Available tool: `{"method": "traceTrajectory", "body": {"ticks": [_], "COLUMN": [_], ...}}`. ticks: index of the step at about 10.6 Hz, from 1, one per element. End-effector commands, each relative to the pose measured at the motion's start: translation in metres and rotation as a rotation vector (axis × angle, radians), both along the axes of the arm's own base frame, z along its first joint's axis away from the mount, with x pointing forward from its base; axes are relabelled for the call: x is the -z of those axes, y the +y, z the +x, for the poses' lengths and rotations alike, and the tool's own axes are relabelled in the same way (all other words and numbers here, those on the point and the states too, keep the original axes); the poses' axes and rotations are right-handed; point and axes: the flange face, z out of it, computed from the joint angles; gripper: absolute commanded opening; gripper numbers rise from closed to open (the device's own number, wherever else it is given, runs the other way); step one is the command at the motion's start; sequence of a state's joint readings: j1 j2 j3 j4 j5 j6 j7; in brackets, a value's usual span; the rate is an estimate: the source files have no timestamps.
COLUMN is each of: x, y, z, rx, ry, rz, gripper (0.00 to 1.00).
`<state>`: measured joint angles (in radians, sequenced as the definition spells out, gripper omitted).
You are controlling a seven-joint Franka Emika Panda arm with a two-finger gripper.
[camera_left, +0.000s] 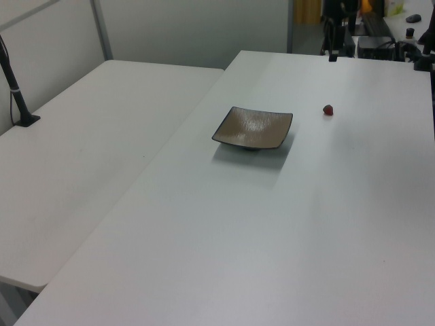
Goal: Strawberries on a ceramic plate
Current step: 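Move the open gripper down over the red strawberry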
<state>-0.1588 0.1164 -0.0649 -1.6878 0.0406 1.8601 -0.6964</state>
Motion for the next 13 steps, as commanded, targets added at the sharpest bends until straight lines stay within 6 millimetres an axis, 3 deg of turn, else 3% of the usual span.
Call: {"method": "traceTrajectory", "body": {"ticks": [1, 9, 13], "x": [0.030, 0.119, 0.147], "y": [-0.011, -0.036, -0.044], "z": [0.010, 0.021, 0.026], "rx": [-0.008, 0.002, -0.012], "ry": [-0.012, 0.052, 0.072], "rz": [-0.020, -0.061, -0.096], "gripper": [1.00, 1.00, 1.00]}}
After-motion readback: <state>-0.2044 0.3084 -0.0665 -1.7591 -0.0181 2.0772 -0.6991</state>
